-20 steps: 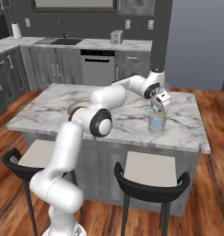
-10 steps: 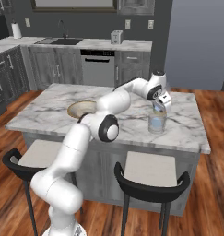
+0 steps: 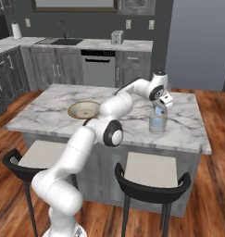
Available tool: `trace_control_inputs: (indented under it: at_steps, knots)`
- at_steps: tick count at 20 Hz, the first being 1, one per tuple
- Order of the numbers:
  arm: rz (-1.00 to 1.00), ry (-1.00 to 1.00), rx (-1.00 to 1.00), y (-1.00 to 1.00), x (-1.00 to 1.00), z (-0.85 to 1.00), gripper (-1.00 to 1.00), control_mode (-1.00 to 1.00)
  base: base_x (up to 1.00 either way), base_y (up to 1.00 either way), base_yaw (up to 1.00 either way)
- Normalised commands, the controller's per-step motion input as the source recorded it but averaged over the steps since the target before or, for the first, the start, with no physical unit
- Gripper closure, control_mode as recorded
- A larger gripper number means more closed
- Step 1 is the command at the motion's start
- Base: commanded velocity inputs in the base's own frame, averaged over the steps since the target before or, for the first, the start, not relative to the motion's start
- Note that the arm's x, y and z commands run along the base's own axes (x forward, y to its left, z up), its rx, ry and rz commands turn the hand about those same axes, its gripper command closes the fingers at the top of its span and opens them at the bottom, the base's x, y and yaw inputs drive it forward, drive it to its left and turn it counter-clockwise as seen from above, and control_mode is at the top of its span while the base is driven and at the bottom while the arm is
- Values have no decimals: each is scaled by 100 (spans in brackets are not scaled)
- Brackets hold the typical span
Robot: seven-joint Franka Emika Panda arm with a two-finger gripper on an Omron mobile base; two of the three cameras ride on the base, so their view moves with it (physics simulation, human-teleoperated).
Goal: There are two ice cubes in the ice bowl. Place both ice cubes in the glass cup.
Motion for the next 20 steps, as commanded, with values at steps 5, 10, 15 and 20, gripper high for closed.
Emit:
trace_control_inputs:
  at_steps: [5, 10, 15, 20]
  knots:
    - [0, 0, 0, -12, -29, 1, -100, -100, 0, 0, 0]
    - [0, -1, 0, -1, -78, 21, -100, -100, 0, 0, 0]
    - [0, -9, 0, 40, -100, 6, -100, -100, 0, 0, 0]
    - [0, -12, 0, 96, -100, -15, -100, -100, 0, 0, 0]
